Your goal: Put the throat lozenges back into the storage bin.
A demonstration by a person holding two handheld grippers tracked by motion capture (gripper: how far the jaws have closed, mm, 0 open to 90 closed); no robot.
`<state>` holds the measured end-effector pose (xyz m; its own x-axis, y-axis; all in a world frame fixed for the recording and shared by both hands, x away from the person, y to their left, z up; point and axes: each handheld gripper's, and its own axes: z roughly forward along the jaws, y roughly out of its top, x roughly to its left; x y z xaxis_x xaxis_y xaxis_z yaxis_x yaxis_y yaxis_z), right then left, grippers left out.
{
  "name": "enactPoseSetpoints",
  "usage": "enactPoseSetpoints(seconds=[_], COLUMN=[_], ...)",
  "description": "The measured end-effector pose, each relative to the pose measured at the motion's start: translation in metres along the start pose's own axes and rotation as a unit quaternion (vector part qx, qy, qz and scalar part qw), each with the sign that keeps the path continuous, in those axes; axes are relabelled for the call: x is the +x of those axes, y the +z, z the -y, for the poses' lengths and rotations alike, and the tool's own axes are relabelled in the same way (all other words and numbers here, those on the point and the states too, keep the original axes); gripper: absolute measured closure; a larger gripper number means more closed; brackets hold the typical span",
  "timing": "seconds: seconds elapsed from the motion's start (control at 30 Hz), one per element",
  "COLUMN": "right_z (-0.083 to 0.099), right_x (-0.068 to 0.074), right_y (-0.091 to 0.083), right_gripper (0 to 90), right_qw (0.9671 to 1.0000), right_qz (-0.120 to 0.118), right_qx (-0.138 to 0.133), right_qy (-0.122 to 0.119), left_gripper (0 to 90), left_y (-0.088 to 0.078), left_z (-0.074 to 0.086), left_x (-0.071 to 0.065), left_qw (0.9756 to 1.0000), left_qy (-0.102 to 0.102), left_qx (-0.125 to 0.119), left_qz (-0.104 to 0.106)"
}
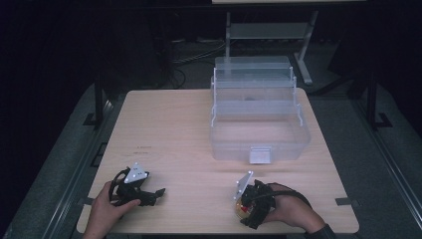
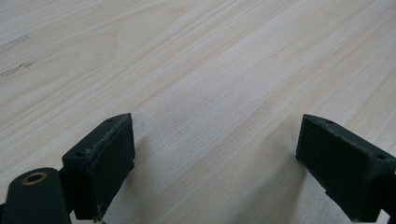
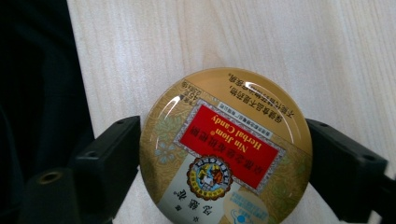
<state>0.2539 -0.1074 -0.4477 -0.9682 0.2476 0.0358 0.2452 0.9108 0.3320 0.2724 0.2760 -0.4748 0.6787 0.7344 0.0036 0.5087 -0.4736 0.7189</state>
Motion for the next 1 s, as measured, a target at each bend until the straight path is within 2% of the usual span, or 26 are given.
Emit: enactPoseSetpoints(seconds=[0.1, 0.53, 0.67, 1.0], right_z=[0.0, 0.001, 0.002, 0.007], right_x=[0.0, -0.001, -0.001, -0.005], right_y=[-0.001, -0.002, -0.005, -0.012], right_gripper=[18.9, 19.5, 19.6, 19.6], right_qw=[1.0, 1.0, 0.9999, 0.9998], right_qz=[0.0, -0.003, -0.005, -0.001], right_qx=[-0.004, -0.005, -0.004, -0.008], right_qy=[-0.004, -0.002, 0.01, 0.018], left_gripper=[10.7, 10.7, 10.7, 10.7], left_y=[0.0, 0.0, 0.0, 0.0], left_z=[0.0, 0.0, 0.0, 0.0], left_x=[0.0, 0.0, 0.0, 0.0], left_qw=[1.0, 1.0, 1.0, 1.0], left_qy=[0.0, 0.0, 0.0, 0.0], left_qx=[0.0, 0.0, 0.0, 0.0], left_qz=[0.0, 0.0, 0.0, 0.0])
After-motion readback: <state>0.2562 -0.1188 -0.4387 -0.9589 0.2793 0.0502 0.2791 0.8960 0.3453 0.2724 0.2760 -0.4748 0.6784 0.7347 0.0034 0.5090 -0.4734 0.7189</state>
